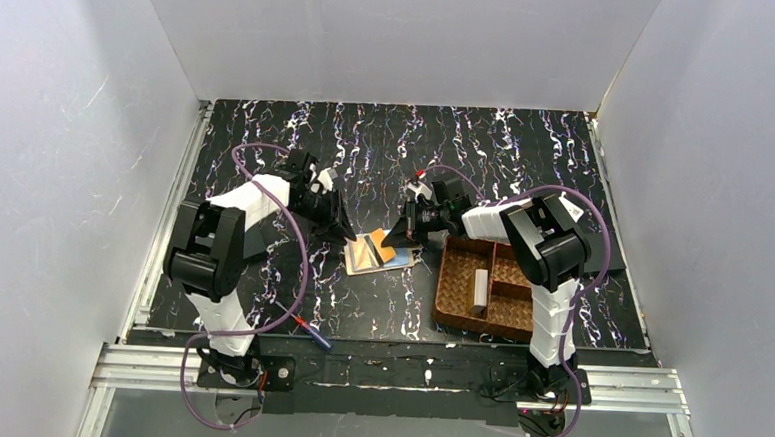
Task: Put the credit cards into the card holder
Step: Insert the credit card into the card holder.
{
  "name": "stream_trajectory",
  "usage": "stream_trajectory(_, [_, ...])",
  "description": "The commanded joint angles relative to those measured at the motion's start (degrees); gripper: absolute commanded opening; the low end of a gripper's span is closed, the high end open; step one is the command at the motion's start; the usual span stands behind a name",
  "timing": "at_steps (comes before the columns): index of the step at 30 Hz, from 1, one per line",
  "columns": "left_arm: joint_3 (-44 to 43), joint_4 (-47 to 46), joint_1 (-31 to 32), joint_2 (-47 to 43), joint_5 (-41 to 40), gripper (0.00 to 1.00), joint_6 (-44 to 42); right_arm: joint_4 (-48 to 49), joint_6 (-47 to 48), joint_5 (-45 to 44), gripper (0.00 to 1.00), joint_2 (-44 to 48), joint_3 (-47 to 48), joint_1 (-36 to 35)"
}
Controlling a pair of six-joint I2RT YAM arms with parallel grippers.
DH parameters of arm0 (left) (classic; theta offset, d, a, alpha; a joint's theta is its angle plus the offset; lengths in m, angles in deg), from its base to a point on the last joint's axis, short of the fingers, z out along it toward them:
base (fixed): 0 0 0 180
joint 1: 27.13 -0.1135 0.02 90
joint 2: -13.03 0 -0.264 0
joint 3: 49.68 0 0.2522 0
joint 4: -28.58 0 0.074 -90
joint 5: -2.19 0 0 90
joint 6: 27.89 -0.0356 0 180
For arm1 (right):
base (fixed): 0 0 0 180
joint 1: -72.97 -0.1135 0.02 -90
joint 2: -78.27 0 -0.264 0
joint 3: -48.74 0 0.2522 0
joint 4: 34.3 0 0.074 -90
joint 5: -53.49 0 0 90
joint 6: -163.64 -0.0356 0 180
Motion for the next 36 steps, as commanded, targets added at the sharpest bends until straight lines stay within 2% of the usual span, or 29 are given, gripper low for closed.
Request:
stream_trajectory(1, [1.2,2.5,-0.7,2.4,-2.0,0.29,-2.4,0.2,1.9,-2.7,0.01,0.2,-0.6,-0.3])
stream_trajectory(4, [1.4,1.7,-0.6,5.4,-1.2,0.22,-2.2,0.5,1.5,-2.8,0.01,0.3,-0.6,-0.3])
stream_trajectory(12, [3.7,0.9,1.0,7.0,-2.5,0.26,-1.9,1.8,-0.4,-4.0,0.01,0.9,-0.7,-0.3])
stream_trajectory(25, [6.1,1.0,1.0,6.6,-4.4,0.16,-2.0,7.7,-5.3,-5.2,0.01,1.2,-2.8,-0.2])
stream_trajectory(36, [6.0,0.8,1.0,6.9,-3.5,0.11,-2.1,10.7,-8.1,-6.2,0.01,1.0,-3.9,-1.0])
